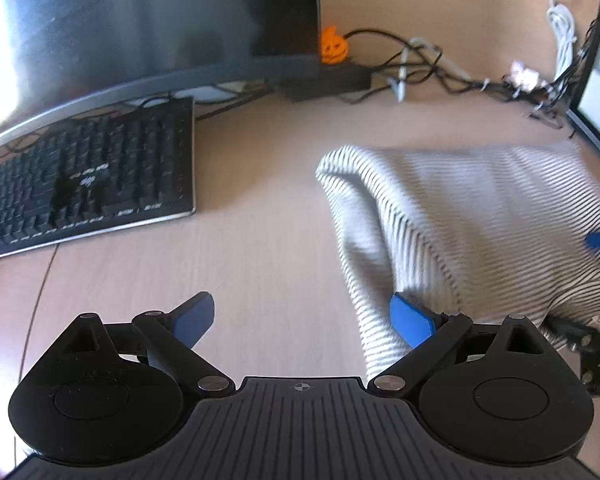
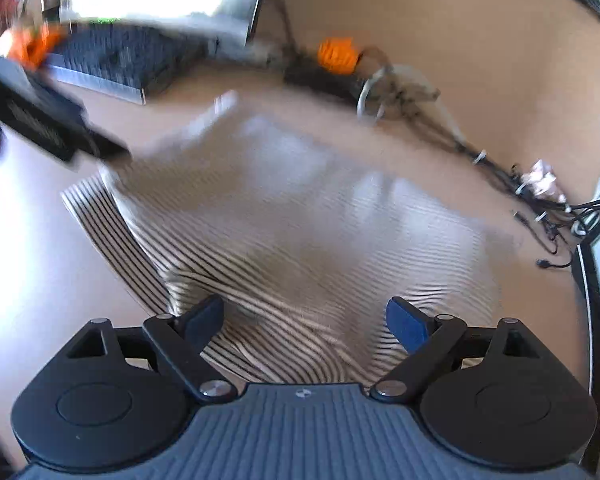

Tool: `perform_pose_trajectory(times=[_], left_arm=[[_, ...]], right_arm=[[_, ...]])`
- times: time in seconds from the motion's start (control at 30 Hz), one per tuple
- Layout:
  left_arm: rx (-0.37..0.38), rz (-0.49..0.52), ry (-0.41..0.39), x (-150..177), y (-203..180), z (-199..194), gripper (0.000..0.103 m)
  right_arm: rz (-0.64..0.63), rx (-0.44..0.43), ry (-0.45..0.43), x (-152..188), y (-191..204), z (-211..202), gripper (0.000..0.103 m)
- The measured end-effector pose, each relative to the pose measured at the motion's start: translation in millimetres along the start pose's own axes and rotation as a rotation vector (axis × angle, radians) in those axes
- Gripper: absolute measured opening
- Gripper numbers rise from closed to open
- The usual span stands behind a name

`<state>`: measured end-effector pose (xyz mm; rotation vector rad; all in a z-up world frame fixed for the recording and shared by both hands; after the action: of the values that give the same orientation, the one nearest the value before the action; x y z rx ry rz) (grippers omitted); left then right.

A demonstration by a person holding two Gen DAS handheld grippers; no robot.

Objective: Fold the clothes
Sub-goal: 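Tuck the bundle edges inward with both grippers to neaten the fold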

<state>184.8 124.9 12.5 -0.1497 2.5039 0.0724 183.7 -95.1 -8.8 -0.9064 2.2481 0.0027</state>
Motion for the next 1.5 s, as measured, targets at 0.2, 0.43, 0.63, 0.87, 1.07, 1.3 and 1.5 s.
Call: perform_pose_trajectory(times=[0.2, 0.43, 0.63, 0.87, 1.07, 1.3, 1.5], left_arm=[[-0.002, 0.012, 0.0, 5, -1, -6, 0.098], [0.036, -0.04, -0.009, 2, 5, -10, 0.098], [0.229, -0.229, 0.073, -7, 15, 1, 0.098], [0.24, -0.238, -0.045, -19, 9, -27, 0.098], [0.358, -0.202, -0.048, -28, -16, -24, 0.098], [0.382, -0.141, 0.046, -22, -60, 5, 0.098], [0.266, -0.115, 0.016, -24, -61, 0, 0.098]], right_arm=[[0.107, -0.055, -0.062, -1, -14, -31, 0.094], [0.238, -0.003, -0.068, 6, -32, -27, 0.094], [0.205, 0.028, -0.017, 21, -22, -1, 0.1], [0.227, -0.001, -0.055, 22, -30, -25, 0.1], [0.343, 0.152, -0.138, 28, -62, -50, 0.1], [0.449, 0.236, 0.011, 46, -97, -18, 0.1], [0.506, 0.196, -0.011, 61, -103, -30, 0.1]])
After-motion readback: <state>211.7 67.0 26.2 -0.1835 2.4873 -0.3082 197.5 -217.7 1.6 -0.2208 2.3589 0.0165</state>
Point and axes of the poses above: each gripper's, at about its wrist camera, not at the fingertips, and z roughly the way its jaws point, y to its left, x to its underside, the point moved 1 cm from there along z, roughly the way its jaws point, and after that the axes turned 5 degrees about -z, right-handed, at the moved point
